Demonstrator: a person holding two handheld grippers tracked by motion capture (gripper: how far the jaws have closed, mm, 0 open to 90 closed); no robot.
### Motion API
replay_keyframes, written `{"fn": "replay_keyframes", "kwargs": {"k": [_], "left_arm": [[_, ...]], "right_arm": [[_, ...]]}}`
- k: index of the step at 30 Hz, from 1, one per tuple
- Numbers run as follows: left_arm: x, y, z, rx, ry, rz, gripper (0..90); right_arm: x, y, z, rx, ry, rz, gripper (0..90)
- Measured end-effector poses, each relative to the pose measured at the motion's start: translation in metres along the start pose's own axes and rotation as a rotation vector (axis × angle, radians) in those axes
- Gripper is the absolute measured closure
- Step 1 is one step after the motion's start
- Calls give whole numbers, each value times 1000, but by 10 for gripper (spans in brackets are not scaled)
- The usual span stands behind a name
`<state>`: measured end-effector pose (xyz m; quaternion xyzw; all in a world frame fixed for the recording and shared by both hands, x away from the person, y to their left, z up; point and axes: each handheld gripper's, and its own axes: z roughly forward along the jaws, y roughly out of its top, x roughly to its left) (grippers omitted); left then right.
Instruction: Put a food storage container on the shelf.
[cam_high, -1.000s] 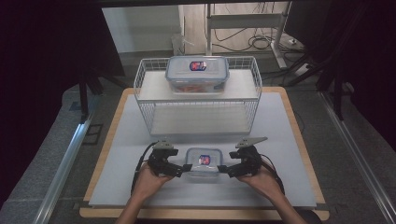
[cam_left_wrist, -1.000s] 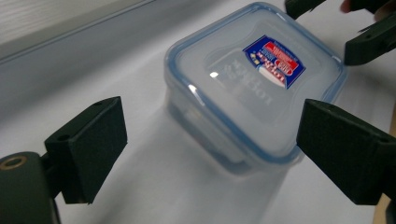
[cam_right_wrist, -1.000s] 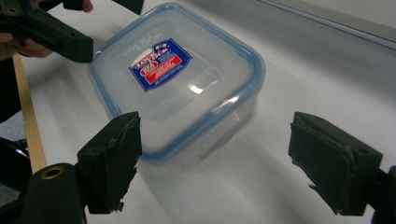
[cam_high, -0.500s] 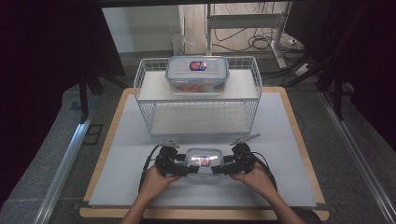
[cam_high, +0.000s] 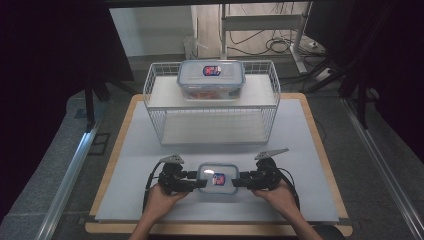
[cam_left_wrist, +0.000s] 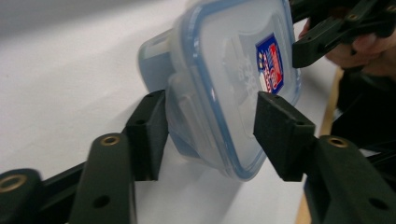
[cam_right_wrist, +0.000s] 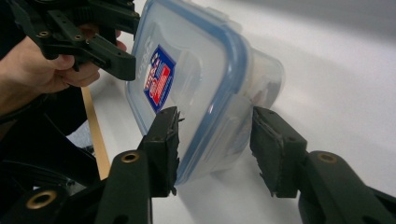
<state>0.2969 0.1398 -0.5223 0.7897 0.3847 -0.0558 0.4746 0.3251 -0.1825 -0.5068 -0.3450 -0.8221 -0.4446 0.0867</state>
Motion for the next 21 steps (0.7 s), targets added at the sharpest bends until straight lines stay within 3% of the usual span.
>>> {"fn": "replay_keyframes", "kwargs": {"k": [3,7,13,21], "left_arm": [[2,-3,-2,-17,-21,-15,490],[10,-9,-7,-40,-99,-86,547],[5,-11,-7,-50,-67,-51,533],[7,-13,-7,-68,-86,-85,543]], "right_arm": [[2,-2,-1,-8,7,9,548],[2,-6,-2,-14,28,2,563],[4,-7,-3,-21,19,-7,567],[0,-9,-3,-34,50,10,577]]}}
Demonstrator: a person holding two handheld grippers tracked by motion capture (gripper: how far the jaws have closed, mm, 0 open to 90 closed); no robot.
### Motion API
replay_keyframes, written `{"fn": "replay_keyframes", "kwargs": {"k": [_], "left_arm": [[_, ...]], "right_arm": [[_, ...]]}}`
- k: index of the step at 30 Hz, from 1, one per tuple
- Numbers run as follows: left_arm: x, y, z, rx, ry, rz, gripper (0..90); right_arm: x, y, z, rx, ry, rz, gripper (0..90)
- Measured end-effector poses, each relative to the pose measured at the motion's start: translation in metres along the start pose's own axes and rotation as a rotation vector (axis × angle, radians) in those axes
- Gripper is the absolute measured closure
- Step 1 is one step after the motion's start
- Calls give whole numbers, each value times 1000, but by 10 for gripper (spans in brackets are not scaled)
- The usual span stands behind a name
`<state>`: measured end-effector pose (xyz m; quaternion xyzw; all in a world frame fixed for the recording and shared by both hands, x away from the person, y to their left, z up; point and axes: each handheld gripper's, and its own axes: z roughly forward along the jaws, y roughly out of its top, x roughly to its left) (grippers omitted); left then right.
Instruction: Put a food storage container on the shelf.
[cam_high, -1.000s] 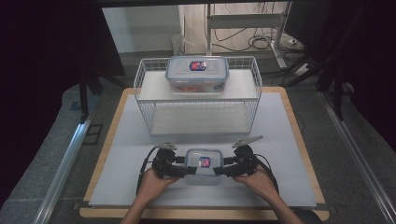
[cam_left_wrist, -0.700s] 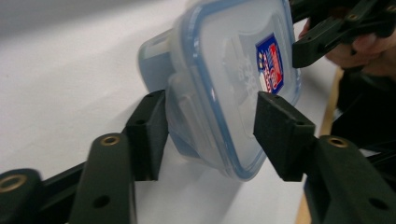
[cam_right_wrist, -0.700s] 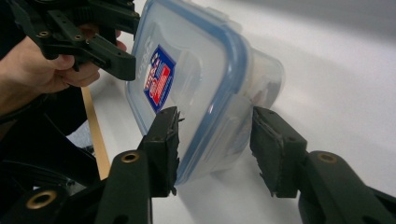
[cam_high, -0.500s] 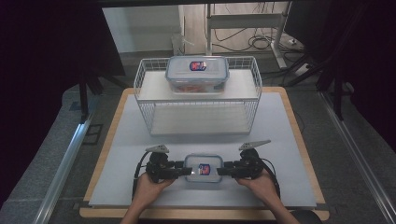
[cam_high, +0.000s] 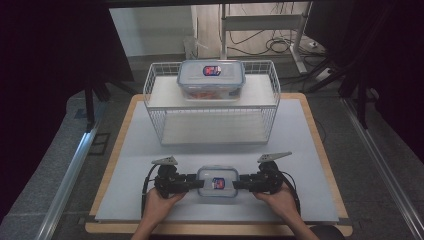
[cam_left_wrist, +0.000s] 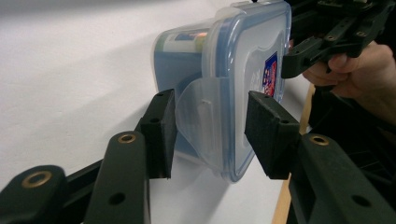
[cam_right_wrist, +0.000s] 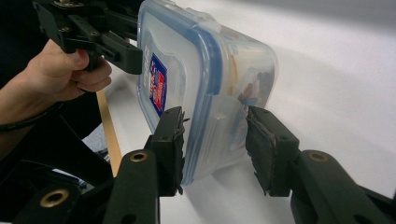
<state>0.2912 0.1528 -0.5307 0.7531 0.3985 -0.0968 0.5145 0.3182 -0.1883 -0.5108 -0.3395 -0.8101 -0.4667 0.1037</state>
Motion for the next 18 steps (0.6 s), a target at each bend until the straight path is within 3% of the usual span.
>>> {"fn": "replay_keyframes", "kwargs": {"k": [6,15,18], "left_arm": [[6,0,-1,-1,-36,-25,557],[5,1,-3,3,-38,-49,564],[5,4,-7,-36,-67,-71,586]], "right_arm": [[-1,0,0,-1,9,3,577],[-4,-1,1,-10,24,25,576],[-4,0,0,-20,33,30,566]]}}
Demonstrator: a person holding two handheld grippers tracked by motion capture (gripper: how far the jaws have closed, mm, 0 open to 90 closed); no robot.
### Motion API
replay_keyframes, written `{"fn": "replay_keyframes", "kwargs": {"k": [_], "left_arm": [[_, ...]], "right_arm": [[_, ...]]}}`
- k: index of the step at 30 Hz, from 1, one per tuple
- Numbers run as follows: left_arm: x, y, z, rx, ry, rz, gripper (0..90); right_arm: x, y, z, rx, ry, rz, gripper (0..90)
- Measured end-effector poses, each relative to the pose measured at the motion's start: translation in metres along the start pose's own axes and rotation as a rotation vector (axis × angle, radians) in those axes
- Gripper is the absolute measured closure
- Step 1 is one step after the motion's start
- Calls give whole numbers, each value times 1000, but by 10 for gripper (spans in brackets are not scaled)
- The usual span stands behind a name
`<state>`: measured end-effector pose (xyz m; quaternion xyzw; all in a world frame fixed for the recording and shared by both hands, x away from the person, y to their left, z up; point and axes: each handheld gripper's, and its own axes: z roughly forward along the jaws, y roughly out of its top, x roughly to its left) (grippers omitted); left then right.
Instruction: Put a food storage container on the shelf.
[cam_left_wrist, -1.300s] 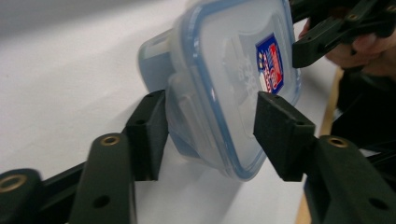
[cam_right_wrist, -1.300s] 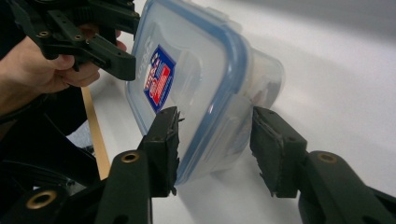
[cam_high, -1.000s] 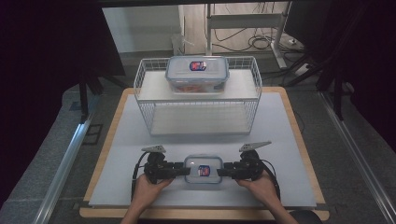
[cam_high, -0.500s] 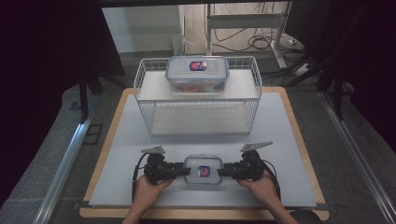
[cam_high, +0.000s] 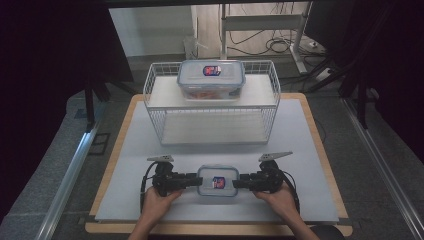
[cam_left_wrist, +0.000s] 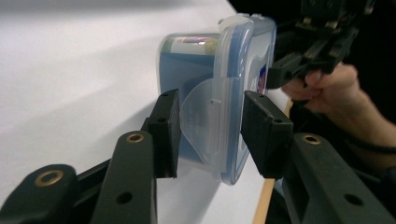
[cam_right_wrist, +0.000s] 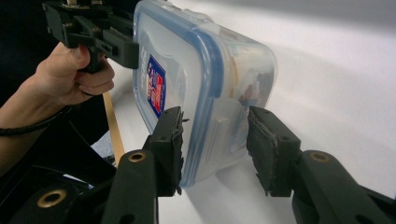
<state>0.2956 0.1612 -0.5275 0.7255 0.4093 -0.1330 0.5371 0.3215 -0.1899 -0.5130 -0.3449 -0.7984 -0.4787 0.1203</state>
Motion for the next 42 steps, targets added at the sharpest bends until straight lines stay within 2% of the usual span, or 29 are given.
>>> {"fn": "replay_keyframes", "kwargs": {"k": [7,9,15,21,22,24,26,28,29,30,34,36,37,41,42], "left_arm": [[-5,6,-4,-15,4,15,584],[-9,12,-5,-23,12,34,580],[-13,24,-6,-38,14,48,579],[-21,39,-12,-55,33,68,578],[-24,47,-15,-66,37,76,578],[-26,52,-17,-71,37,82,577],[-32,64,-23,-81,43,94,576],[-35,70,-25,-84,45,101,577],[-39,79,-29,-88,50,108,576],[-39,79,-29,-88,50,108,575],[-49,104,-38,-103,61,128,574],[-51,108,-40,-107,62,130,573],[-53,113,-42,-112,63,134,573],[-60,130,-49,-124,73,149,572],[-62,135,-50,-125,73,152,572]], "right_arm": [[6,9,-5,-24,-10,-36,570],[7,14,-9,-47,2,-29,580],[6,23,-17,-87,14,-9,586],[7,35,-23,-124,30,18,588],[8,41,-25,-134,29,6,589],[10,45,-26,-136,27,6,589],[15,59,-32,-149,23,-8,588],[16,63,-34,-153,24,-14,589],[20,73,-38,-164,23,-23,588],[20,73,-38,-164,23,-23,588],[26,97,-48,-181,23,-32,589],[27,100,-49,-183,24,-32,589],[30,110,-53,-188,22,-41,588],[33,122,-58,-198,21,-46,588],[36,132,-62,-207,23,-49,588]]}}
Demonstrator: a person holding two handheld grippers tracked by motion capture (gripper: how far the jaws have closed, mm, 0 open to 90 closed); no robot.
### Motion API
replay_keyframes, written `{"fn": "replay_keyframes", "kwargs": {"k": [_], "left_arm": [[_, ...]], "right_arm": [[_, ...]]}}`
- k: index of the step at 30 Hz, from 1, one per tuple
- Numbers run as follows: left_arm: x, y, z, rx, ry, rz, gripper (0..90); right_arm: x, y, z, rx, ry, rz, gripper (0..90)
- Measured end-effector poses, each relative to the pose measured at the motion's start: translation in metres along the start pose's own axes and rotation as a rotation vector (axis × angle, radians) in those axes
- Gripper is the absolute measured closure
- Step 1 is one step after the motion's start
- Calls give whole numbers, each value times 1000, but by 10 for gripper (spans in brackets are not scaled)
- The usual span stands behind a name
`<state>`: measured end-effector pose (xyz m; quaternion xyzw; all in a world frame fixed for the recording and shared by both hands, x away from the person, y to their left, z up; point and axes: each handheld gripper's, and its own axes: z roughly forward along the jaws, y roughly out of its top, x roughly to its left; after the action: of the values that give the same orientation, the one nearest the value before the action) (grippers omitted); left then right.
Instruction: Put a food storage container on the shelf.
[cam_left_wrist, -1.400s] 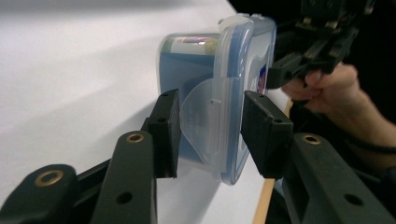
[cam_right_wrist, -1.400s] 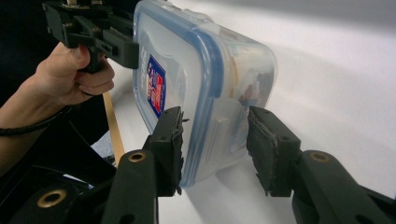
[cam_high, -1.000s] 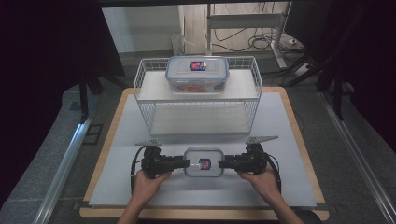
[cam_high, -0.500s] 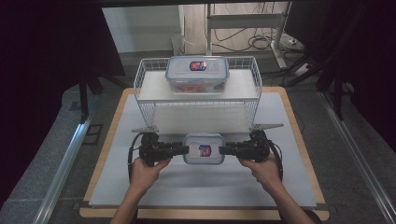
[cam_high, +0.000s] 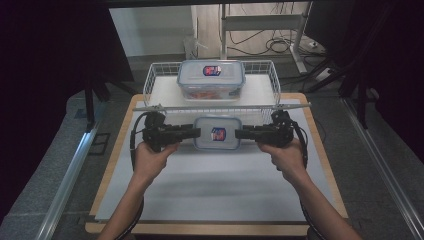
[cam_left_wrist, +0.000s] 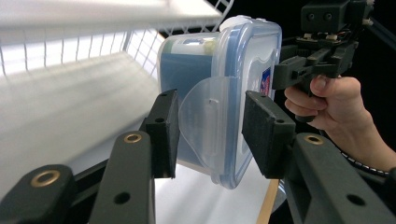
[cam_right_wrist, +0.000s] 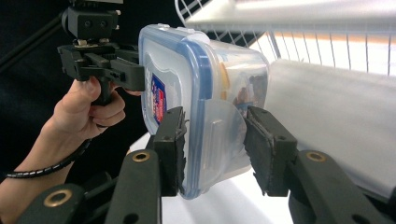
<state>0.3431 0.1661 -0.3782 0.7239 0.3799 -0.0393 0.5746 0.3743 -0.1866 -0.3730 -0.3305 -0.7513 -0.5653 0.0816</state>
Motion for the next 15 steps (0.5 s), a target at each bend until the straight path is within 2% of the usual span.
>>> {"fn": "replay_keyframes", "kwargs": {"k": [1,2,4,6,9,10,14,15], "left_arm": [[-1,4,-1,-2,1,4,572],[-4,13,-3,-9,5,4,572],[-5,19,-5,-13,9,6,572],[-8,33,-8,-22,15,10,572],[-9,47,-11,-27,19,11,572],[-9,47,-11,-27,19,11,571],[-8,65,-14,-33,27,10,571],[-8,69,-15,-35,27,10,571]], "right_arm": [[0,0,0,0,0,0,588],[1,9,-1,-11,2,-5,588],[2,13,-2,-14,3,-6,588],[4,29,-4,-26,7,-7,587],[6,42,-5,-35,6,-10,586],[6,42,-5,-35,6,-10,586],[6,66,-6,-44,1,-13,584],[6,66,-6,-44,1,-13,584]]}}
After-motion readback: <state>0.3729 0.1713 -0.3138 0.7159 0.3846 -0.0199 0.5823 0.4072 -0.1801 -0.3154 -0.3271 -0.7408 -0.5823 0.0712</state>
